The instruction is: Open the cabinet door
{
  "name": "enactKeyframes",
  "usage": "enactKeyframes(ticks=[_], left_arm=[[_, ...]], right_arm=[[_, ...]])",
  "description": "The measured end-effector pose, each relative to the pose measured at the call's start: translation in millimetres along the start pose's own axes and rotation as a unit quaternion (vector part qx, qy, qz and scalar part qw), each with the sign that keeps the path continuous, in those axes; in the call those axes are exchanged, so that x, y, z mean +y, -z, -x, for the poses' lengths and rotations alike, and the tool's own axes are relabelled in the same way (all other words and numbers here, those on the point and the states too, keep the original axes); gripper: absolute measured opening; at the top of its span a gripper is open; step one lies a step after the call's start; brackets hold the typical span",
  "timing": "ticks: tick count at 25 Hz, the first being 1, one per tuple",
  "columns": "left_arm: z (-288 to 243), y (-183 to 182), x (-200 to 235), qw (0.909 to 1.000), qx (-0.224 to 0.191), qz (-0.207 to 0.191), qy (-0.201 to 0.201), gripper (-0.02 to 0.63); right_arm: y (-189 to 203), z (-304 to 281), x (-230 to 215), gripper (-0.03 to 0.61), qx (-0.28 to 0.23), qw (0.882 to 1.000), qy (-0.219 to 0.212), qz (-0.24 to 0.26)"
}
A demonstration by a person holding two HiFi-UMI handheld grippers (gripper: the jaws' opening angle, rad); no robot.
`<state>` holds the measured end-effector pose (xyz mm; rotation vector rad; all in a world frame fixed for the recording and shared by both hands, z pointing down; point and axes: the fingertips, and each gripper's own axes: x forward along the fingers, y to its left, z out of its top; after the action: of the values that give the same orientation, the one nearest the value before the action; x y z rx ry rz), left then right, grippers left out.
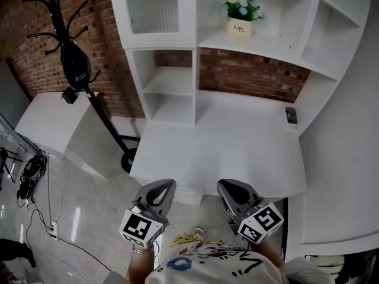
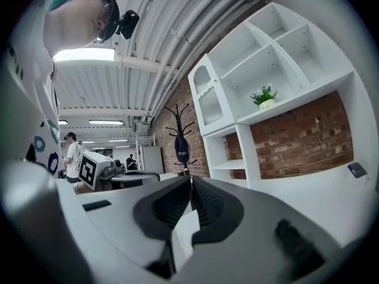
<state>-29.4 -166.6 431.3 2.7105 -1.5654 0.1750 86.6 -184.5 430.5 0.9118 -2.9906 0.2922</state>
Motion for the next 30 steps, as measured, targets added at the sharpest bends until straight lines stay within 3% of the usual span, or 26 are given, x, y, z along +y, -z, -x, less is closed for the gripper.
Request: enactKeyframes(ticks=[12, 30], left_arm=[[-16, 15, 14, 0.9994, 0.028, 0.017, -0.013, 0.014], [-80, -2, 114, 0.9995, 0.012, -0.003, 0.029, 0.014]], right_arm=[[7, -28, -23, 0.029, 0.009, 1.000, -0.015, -0.023], [-16, -115, -77, 0.029, -0.009, 0.999, 0.039, -0.035]])
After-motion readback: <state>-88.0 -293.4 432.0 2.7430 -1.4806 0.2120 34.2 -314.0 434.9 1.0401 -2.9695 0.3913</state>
